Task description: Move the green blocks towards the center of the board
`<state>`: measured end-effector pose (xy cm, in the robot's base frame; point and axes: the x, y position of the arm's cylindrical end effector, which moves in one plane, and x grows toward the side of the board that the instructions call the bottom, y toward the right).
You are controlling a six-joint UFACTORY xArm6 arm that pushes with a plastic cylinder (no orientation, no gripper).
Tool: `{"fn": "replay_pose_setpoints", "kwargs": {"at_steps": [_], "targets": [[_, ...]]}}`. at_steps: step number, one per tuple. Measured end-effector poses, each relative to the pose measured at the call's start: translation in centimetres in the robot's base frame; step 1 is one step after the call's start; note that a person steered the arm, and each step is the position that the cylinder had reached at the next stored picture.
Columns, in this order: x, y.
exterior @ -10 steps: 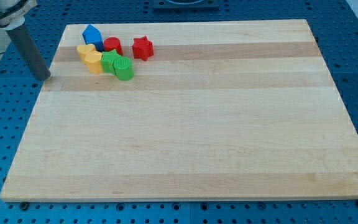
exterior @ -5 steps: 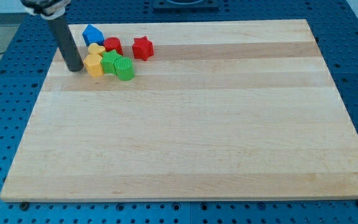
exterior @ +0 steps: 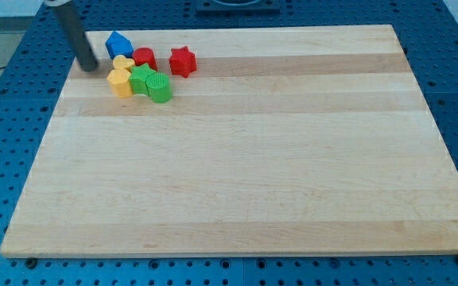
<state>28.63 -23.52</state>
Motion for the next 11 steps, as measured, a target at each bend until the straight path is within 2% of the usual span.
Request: {"fn": "replay_pose_setpoints", "kwargs": {"at_steps": [1, 2, 3, 4, 5, 9, 10, 11], "targets": [[0.4, 6.8], [2.5, 6.5], [6.8, 7.3], [9.8, 11.0], [10.3, 11.2], [10.2, -0.1], [10.8, 0.6], [10.9, 7.2]]}}
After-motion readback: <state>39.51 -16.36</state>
